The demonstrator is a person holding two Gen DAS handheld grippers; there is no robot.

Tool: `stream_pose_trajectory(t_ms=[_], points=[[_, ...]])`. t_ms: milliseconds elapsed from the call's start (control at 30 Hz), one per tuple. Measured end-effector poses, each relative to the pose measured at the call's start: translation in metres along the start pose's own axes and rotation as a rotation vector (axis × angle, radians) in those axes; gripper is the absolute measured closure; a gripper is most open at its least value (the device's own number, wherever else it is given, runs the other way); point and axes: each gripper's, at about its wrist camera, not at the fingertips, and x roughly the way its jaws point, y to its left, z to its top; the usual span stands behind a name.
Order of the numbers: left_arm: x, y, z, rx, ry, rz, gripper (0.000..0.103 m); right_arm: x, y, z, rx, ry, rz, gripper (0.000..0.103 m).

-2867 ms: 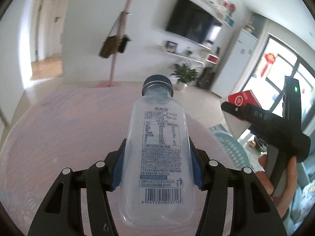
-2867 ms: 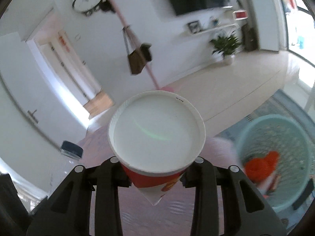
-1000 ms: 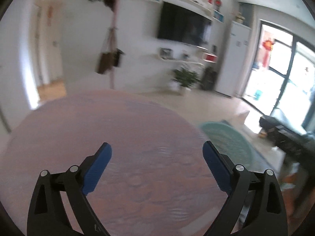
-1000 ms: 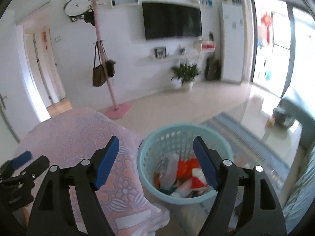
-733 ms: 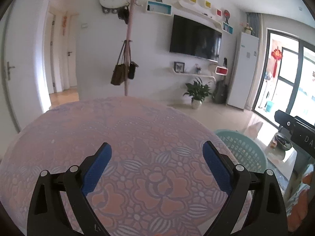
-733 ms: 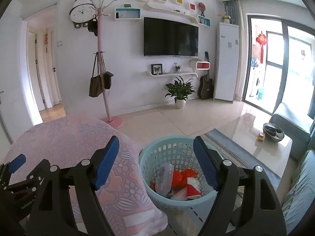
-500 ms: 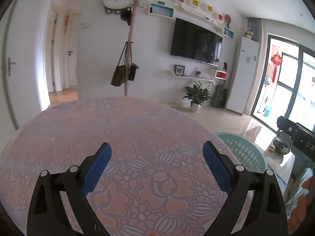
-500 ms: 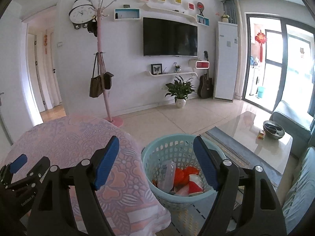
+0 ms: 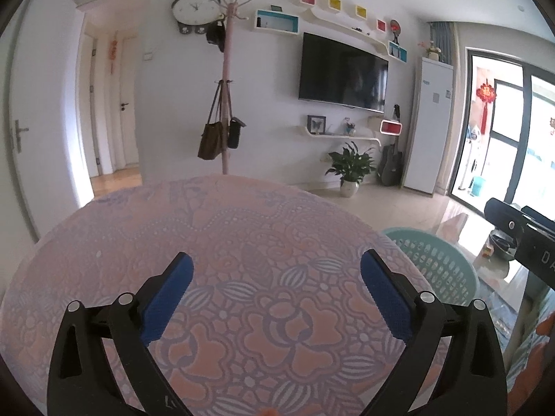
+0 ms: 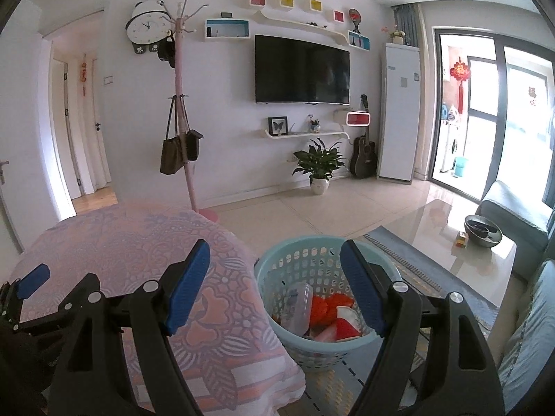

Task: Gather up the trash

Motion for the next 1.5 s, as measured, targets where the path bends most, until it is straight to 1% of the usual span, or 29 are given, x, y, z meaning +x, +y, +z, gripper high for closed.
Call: stream_pose_trajectory(t_ms=[400, 533, 1500], points=[[0.0033, 0.0001, 0.0007, -0.004, 0.011, 0.01, 0.008, 0.0051, -0.0063, -0.0033, 0.002, 0.021, 0.03, 0.029], [0.0034, -0.0002, 0.0, 0.002, 0.008, 0.01, 0.008, 0.0013, -0.0053, -0.0022, -0.011, 0.006, 0.012, 0.029], [0.0006, -0.0009, -0.0012, 0.009, 0.003, 0.008, 0.008, 0.0003, 0.0006, -0.0011, -0.008, 0.01, 0.021, 0.027]])
